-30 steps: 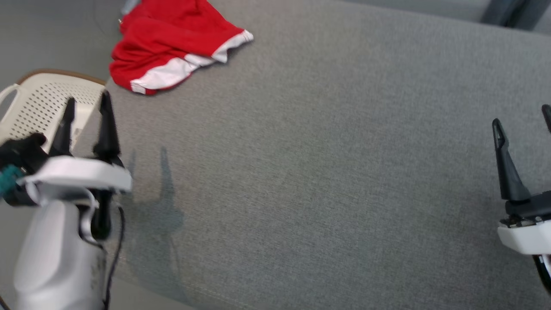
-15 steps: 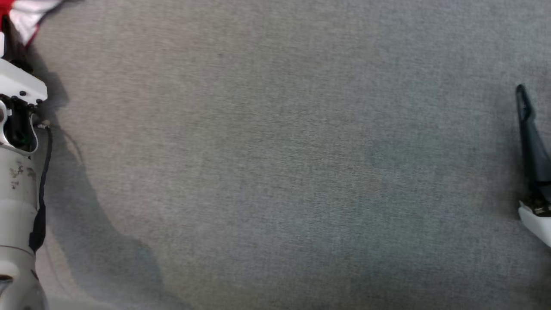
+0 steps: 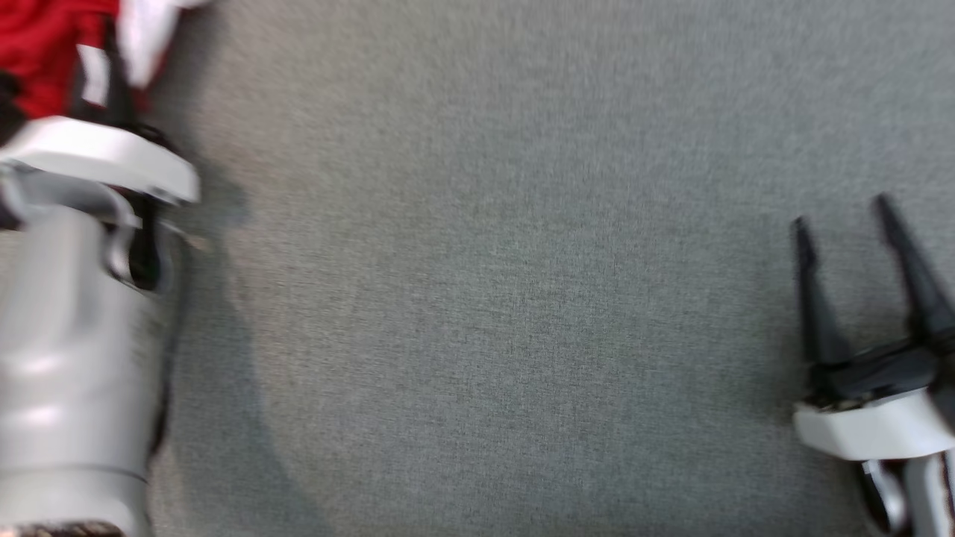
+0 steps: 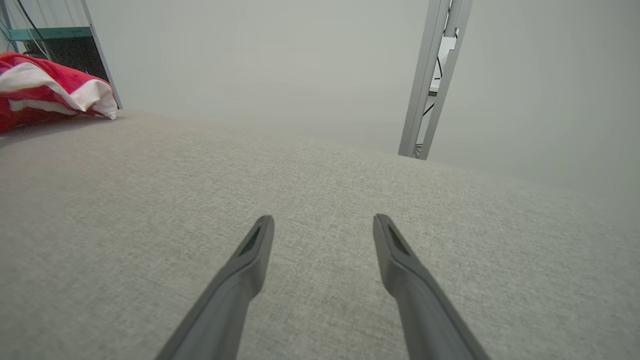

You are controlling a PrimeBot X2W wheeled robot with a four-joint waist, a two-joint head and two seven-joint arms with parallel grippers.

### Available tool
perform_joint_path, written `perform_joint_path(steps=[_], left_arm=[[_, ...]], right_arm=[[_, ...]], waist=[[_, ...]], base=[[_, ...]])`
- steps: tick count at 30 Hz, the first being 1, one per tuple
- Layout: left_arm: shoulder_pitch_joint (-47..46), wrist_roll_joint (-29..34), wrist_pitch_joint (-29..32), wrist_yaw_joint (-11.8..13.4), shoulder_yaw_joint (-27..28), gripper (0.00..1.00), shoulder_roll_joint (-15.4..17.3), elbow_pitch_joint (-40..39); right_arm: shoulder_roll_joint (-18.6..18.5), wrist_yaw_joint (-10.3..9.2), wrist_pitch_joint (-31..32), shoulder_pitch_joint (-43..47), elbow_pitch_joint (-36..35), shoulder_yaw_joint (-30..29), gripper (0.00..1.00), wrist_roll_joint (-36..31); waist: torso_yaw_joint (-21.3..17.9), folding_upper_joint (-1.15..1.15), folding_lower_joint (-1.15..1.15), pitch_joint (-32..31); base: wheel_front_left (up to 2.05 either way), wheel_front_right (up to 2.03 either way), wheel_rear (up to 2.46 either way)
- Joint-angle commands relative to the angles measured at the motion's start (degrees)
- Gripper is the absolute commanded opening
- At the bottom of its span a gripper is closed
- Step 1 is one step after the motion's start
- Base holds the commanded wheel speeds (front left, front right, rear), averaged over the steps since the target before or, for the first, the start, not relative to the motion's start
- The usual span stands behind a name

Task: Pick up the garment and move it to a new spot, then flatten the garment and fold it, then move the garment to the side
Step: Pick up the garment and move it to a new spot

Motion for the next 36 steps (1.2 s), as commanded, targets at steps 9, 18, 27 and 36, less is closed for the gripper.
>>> perform_joint_path(steps=[9, 18, 27, 36], left_arm=[[22.97, -7.7, 9.63, -0.37, -21.53, 0.0, -7.49, -34.11], [37.26, -20.34, 25.7, 5.5, -33.54, 0.0, -8.12, -62.25], [33.21, -22.26, 31.9, 11.24, -30.2, 0.0, -5.79, -42.83], [28.21, -23.49, 20.72, 7.5, -28.66, 1.0, -7.63, -23.93]], right_arm=[[7.53, 0.06, -0.01, 4.91, 4.08, 0.78, 1.0, 1.49], [9.53, 0.06, -0.01, 6.26, 3.81, -1.45, 1.0, 2.18], [9.66, 0.07, -0.01, 6.48, 4.89, -1.18, 1.0, 4.88], [9.62, 0.07, -0.01, 6.93, 6.52, 1.5, 1.0, 6.17]], waist=[[-3.53, 0.0, 0.0, -19.64], [-9.56, 0.0, 0.0, -22.81], [-13.84, 0.0, 0.0, -21.96], [-17.3, 0.0, 0.0, -23.04]], base=[[0.0, 0.0, 0.0], [0.0, 0.0, 0.0], [0.0, 0.0, 0.0], [0.0, 0.0, 0.0]])
